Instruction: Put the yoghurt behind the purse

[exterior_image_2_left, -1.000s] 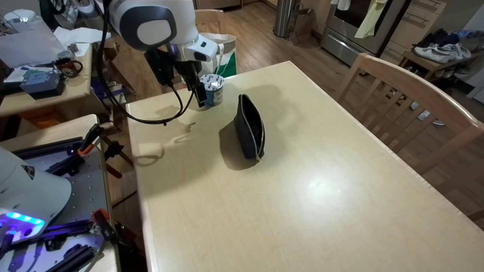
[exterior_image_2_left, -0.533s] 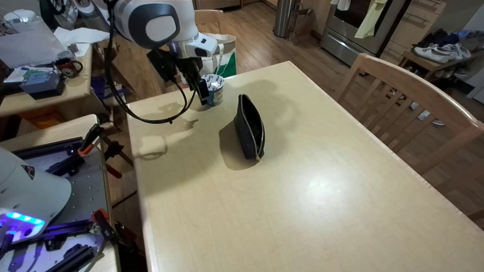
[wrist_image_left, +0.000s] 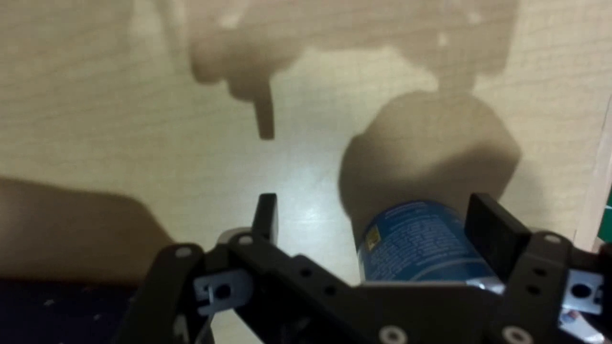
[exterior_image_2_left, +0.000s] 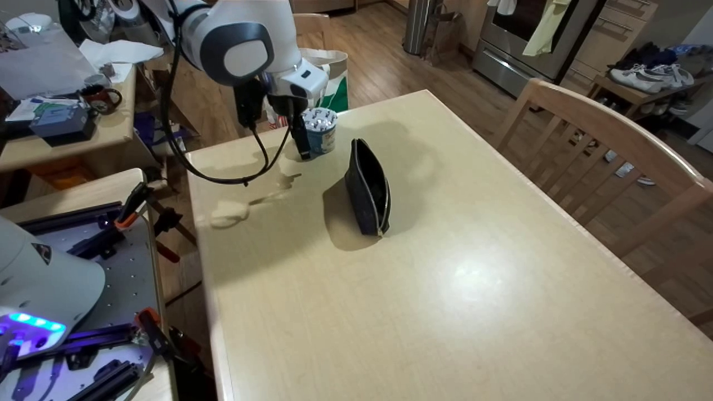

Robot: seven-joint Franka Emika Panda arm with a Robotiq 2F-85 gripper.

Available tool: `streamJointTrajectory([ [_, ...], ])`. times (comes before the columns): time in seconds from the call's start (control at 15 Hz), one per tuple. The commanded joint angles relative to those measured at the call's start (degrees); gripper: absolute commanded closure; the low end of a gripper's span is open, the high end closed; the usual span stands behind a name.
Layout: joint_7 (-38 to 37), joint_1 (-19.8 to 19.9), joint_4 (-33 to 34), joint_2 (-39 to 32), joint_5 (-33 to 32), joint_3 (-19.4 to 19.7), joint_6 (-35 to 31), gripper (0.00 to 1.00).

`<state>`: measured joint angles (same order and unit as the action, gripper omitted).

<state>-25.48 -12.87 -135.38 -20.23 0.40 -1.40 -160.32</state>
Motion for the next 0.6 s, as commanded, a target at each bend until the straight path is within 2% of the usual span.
streamJointTrajectory([
  [0.0, 1.23, 1.31, 5.97, -8.52, 7.18, -3.42, -4.71, 0.0],
  [0.33, 2.31, -0.06, 14.68, -15.9, 8.42, -3.97, -3.81, 0.0],
  [0.53, 0.76, -2.53, 17.87, -17.21, 6.63, -0.9, -2.38, 0.0],
])
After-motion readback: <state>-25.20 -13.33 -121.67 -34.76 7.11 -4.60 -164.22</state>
